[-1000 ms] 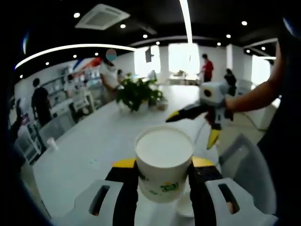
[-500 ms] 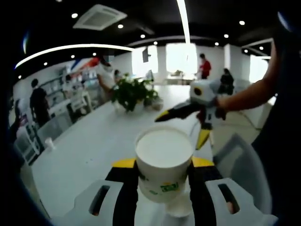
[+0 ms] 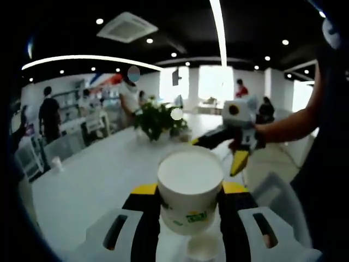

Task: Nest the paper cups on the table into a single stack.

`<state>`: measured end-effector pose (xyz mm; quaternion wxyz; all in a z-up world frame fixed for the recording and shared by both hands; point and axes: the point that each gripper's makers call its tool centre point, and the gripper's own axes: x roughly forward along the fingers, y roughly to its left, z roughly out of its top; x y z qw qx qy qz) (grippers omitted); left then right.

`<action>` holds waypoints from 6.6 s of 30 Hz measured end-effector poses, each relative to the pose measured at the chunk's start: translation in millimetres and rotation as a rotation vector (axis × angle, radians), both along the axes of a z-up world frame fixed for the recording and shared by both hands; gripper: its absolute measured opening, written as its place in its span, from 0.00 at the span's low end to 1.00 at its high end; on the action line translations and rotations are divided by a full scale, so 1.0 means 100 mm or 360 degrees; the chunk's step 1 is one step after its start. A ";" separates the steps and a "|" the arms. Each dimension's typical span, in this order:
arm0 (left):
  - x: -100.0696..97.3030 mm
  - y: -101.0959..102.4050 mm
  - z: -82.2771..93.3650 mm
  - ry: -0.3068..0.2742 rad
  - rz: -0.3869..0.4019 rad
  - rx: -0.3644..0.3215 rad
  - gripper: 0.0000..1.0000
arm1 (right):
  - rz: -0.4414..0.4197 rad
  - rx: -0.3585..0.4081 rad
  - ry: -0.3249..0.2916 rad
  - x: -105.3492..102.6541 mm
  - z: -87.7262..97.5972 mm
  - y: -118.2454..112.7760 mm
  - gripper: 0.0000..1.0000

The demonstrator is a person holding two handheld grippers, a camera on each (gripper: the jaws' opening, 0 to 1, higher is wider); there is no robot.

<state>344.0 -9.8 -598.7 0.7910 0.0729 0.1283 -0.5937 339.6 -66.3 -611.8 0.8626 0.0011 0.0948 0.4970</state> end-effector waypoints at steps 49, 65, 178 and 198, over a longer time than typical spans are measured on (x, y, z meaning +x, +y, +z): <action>-0.29 0.20 0.08 -0.0010 -0.0163 -0.0161 0.40 | 0.0718 0.0316 0.0193 -0.63 0.42 0.73 0.00; 0.01 0.51 -0.05 0.0013 0.0232 -0.0073 0.98 | 0.0579 -0.0026 0.0147 -0.49 0.39 0.63 0.00; -0.11 1.65 -0.90 0.0178 0.0666 0.0198 0.98 | 0.0825 -0.2054 0.0419 -0.61 -0.57 0.77 0.00; -0.14 1.65 -0.94 0.0192 0.0677 0.0194 0.98 | 0.0827 -0.2064 0.0474 -0.70 -0.80 0.79 0.00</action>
